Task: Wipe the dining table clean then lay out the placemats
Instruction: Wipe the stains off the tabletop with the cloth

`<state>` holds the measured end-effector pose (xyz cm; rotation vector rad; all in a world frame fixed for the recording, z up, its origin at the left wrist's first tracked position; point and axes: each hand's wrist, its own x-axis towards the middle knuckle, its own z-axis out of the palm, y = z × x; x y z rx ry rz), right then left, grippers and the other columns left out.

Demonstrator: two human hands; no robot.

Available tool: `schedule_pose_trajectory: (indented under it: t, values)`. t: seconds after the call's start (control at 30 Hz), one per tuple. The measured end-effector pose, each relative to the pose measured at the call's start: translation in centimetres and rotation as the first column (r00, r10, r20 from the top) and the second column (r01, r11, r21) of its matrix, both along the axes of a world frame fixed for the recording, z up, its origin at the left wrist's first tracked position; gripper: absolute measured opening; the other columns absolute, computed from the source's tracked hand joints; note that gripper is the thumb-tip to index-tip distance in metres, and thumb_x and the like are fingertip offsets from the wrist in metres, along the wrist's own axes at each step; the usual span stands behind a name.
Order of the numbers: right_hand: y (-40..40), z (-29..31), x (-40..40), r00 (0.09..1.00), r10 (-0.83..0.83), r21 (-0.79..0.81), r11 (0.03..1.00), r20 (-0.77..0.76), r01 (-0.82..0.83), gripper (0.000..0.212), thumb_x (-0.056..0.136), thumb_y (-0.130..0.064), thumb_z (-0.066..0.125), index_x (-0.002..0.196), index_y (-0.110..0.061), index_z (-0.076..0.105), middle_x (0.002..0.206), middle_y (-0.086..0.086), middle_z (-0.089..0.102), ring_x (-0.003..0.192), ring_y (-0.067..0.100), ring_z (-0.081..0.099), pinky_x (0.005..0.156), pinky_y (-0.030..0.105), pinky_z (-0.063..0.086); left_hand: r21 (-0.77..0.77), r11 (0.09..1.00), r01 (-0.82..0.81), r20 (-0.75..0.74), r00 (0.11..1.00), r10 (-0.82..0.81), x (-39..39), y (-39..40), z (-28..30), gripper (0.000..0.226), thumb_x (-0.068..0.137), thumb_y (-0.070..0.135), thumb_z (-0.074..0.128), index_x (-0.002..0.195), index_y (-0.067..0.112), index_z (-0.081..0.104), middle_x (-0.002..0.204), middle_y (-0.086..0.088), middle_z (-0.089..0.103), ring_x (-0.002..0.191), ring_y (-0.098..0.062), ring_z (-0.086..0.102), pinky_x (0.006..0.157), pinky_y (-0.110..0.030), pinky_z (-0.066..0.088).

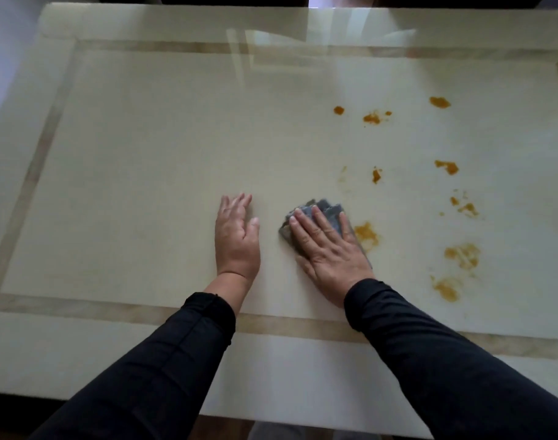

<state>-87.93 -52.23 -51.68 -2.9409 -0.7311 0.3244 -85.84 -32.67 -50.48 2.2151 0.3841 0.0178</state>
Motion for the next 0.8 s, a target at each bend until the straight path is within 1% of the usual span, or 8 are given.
schedule_pose_trajectory:
  t: [0.07, 0.17, 0.2, 0.33, 0.47, 0.63, 0.7, 0.8]
  values:
    - [-1.0, -0.1, 0.9, 0.995, -0.103, -0.032, 0.994, 0.002, 0.103, 0.066, 0.101, -0.049, 0.021, 0.159, -0.024, 0.0, 0.166, -0.006, -0.004, 0.153, 0.018, -0.009, 0.12, 0.058, 0.005, 0.064, 0.996, 0.057, 0.034, 0.998, -0.06, -0.3, -0.1, -0.6, 0.049, 0.094, 0.024, 0.046, 0.142, 0.016, 0.054, 0.155, -0.003, 0.041, 0.152, -0.016, 0.016, 0.123, -0.029, 0.011]
    - [1.1, 0.1, -1.0, 0.978, -0.208, 0.034, 0.978, -0.004, 0.208, 0.071, 0.099, -0.053, 0.023, 0.159, -0.02, 0.002, 0.167, -0.001, -0.005, 0.153, 0.022, -0.009, 0.119, 0.06, 0.004, 0.182, 0.978, 0.104, 0.052, 0.992, -0.116, -0.6, -0.1, -1.4, 0.055, 0.094, 0.034, 0.042, 0.145, 0.014, 0.051, 0.157, -0.005, 0.039, 0.152, -0.018, 0.016, 0.123, -0.03, 0.012]
    - [2.2, 0.3, -2.5, 0.982, -0.189, 0.061, 0.98, -0.016, 0.189, 0.074, 0.099, -0.053, 0.026, 0.159, -0.018, 0.003, 0.167, 0.001, -0.005, 0.153, 0.024, -0.009, 0.119, 0.061, 0.004, 0.232, 0.966, 0.117, 0.049, 0.99, -0.132, -0.7, -0.1, -1.5, 0.058, 0.094, 0.039, 0.04, 0.147, 0.015, 0.048, 0.158, -0.004, 0.037, 0.152, -0.018, 0.016, 0.123, -0.032, 0.013]
    - [4.4, 0.6, -7.3, 0.995, 0.094, 0.129, 0.988, -0.045, -0.087, 0.079, 0.098, -0.047, 0.04, 0.158, -0.013, 0.001, 0.166, 0.007, -0.005, 0.152, 0.027, -0.011, 0.118, 0.06, 0.009, 0.335, 0.93, 0.155, 0.021, 0.985, -0.172, -0.9, -0.4, -1.6, 0.066, 0.094, 0.048, 0.035, 0.151, 0.015, 0.041, 0.161, -0.005, 0.031, 0.153, -0.017, 0.014, 0.124, -0.038, 0.014]
    - [1.3, -0.3, -4.2, 0.968, 0.252, 0.1, 0.963, -0.015, -0.249, 0.072, 0.101, -0.047, 0.036, 0.159, -0.019, 0.003, 0.167, 0.0, 0.001, 0.153, 0.025, -0.006, 0.119, 0.061, 0.007, 0.356, 0.921, 0.159, 0.009, 0.985, -0.174, -0.5, -0.4, -1.6, 0.068, 0.092, 0.05, 0.036, 0.151, 0.015, 0.04, 0.161, -0.007, 0.03, 0.153, -0.02, 0.014, 0.124, -0.038, 0.013]
    - [-3.1, 0.2, 0.9, 0.997, -0.083, 0.006, 0.997, 0.007, 0.083, 0.07, 0.101, -0.052, 0.028, 0.159, -0.02, 0.006, 0.167, -0.002, -0.001, 0.153, 0.023, -0.006, 0.118, 0.061, 0.01, 0.491, 0.865, 0.108, -0.108, 0.992, -0.063, 0.2, -3.8, -1.8, 0.074, 0.093, 0.048, 0.027, 0.158, 0.014, 0.02, 0.166, -0.009, 0.012, 0.154, -0.024, 0.001, 0.124, -0.043, 0.001]
    - [-3.1, 0.1, 0.2, 0.991, -0.13, 0.013, 0.991, 0.007, 0.13, 0.071, 0.1, -0.052, 0.026, 0.159, -0.018, 0.005, 0.167, -0.001, -0.002, 0.153, 0.023, -0.006, 0.119, 0.06, 0.008, 0.483, 0.856, 0.184, -0.157, 0.98, -0.123, 1.1, -6.3, -1.8, 0.072, 0.096, 0.046, 0.024, 0.16, 0.014, 0.009, 0.168, -0.006, 0.0, 0.154, -0.02, -0.008, 0.124, -0.04, -0.004]
    - [-3.4, -0.1, -1.9, 0.996, -0.087, 0.013, 0.996, 0.014, 0.087, 0.074, 0.1, -0.052, 0.03, 0.159, -0.016, 0.006, 0.167, 0.001, -0.001, 0.153, 0.023, -0.006, 0.12, 0.059, 0.01, 0.529, 0.794, 0.3, -0.188, 0.954, -0.235, 2.5, -8.8, -2.0, 0.066, 0.101, 0.039, 0.027, 0.16, 0.023, 0.001, 0.167, 0.0, -0.009, 0.153, -0.016, -0.013, 0.123, -0.04, -0.005]
